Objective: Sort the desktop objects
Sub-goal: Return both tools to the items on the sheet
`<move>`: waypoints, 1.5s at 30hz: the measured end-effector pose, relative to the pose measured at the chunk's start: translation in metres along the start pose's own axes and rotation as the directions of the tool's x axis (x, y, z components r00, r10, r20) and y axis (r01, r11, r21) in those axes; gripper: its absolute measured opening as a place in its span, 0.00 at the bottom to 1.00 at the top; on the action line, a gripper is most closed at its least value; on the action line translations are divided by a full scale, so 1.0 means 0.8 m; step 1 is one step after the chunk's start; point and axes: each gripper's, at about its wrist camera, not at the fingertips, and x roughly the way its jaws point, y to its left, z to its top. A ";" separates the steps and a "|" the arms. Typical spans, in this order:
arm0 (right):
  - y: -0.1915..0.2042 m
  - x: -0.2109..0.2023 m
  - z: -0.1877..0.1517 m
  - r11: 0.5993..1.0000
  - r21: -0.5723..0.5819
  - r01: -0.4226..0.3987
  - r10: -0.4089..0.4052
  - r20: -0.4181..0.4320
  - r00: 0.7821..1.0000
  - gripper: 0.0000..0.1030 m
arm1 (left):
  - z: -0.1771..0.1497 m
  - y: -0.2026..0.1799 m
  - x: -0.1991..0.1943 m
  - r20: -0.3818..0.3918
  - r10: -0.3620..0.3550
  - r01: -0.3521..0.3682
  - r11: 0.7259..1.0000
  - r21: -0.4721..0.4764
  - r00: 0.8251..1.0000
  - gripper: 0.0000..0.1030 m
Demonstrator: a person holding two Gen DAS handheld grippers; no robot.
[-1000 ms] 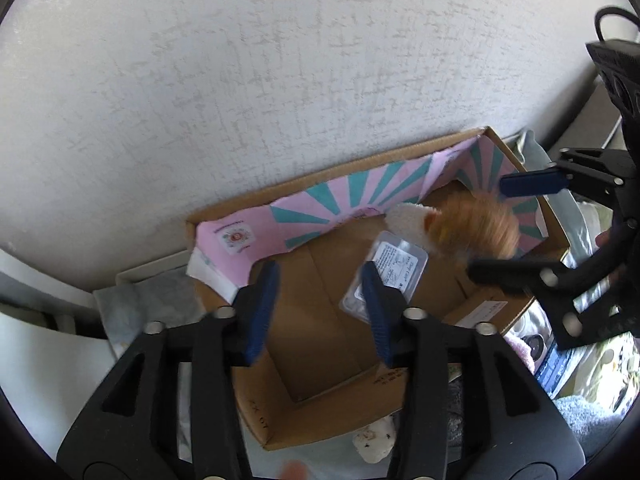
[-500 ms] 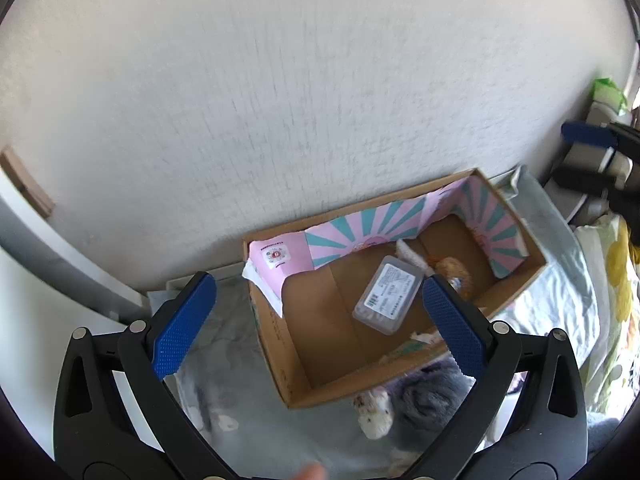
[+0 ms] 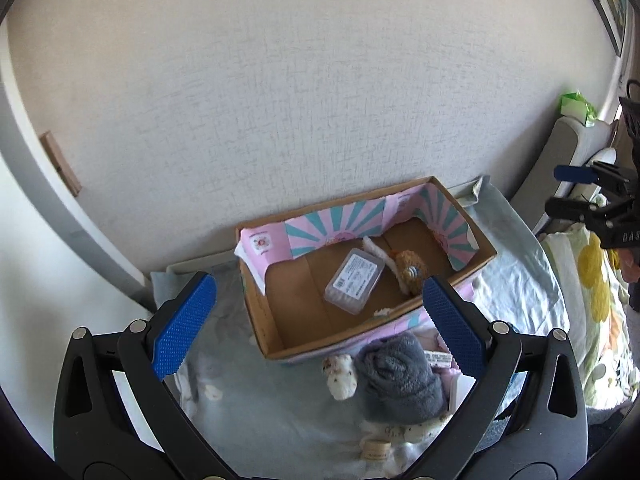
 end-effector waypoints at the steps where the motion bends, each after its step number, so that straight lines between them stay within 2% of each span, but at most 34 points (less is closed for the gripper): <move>1: 0.002 -0.001 -0.008 1.000 -0.010 0.003 -0.003 -0.007 1.000 0.81 | -0.005 -0.002 -0.003 -0.001 0.004 -0.004 1.000 -0.003 1.000 1.00; 8: 0.010 0.010 -0.070 1.000 -0.020 -0.016 0.014 -0.067 0.998 0.81 | -0.062 -0.003 -0.002 -0.024 0.015 -0.016 0.999 -0.031 1.000 1.00; 13: 0.022 0.038 -0.119 0.999 -0.012 -0.051 0.050 -0.116 0.992 0.81 | -0.117 -0.004 0.030 -0.093 0.001 -0.007 0.998 -0.068 0.996 1.00; 16: 0.033 0.056 -0.144 0.999 -0.036 -0.032 0.029 -0.101 0.994 0.81 | -0.137 -0.007 0.048 -0.106 0.000 -0.009 0.997 -0.079 0.994 1.00; 19: 0.044 0.087 -0.166 0.998 -0.065 -0.017 0.006 -0.159 0.987 0.81 | -0.152 -0.009 0.070 -0.130 0.021 -0.031 0.997 -0.077 0.991 0.99; 23: 0.046 0.106 -0.181 0.998 -0.048 -0.041 0.030 -0.204 0.979 0.81 | -0.162 -0.010 0.096 -0.151 0.030 -0.041 0.997 -0.072 0.988 0.96; 26: 0.040 0.114 -0.185 0.999 -0.029 -0.028 0.021 -0.223 0.975 0.81 | -0.169 -0.009 0.112 -0.180 0.044 -0.055 0.997 -0.057 0.983 0.93; 28: 0.035 0.120 -0.187 1.000 -0.017 -0.021 0.017 -0.238 0.971 0.76 | -0.173 -0.007 0.118 -0.190 0.042 -0.053 0.997 -0.054 0.981 0.90; 35: 0.034 0.143 -0.197 1.000 -0.005 -0.021 0.019 -0.305 0.952 0.68 | -0.176 0.000 0.139 -0.219 0.033 -0.046 0.998 -0.053 0.975 0.90; 38: 0.036 0.148 -0.198 1.000 -0.011 -0.023 0.018 -0.314 0.949 0.65 | -0.173 0.002 0.143 -0.214 0.025 -0.039 0.998 -0.058 0.977 0.84; 40: 0.037 0.153 -0.198 1.000 -0.013 -0.026 0.021 -0.326 0.945 0.57 | -0.172 0.001 0.149 -0.215 0.028 -0.043 0.997 -0.067 0.976 0.77; 42: 0.037 0.158 -0.199 0.999 -0.008 -0.031 0.026 -0.338 0.941 0.55 | -0.170 0.001 0.154 -0.225 0.017 -0.032 0.997 -0.066 0.974 0.71; 45: 0.037 0.162 -0.199 0.999 -0.002 -0.041 0.038 -0.344 0.938 0.51 | -0.167 -0.003 0.159 -0.231 -0.001 -0.016 0.997 -0.073 0.973 0.70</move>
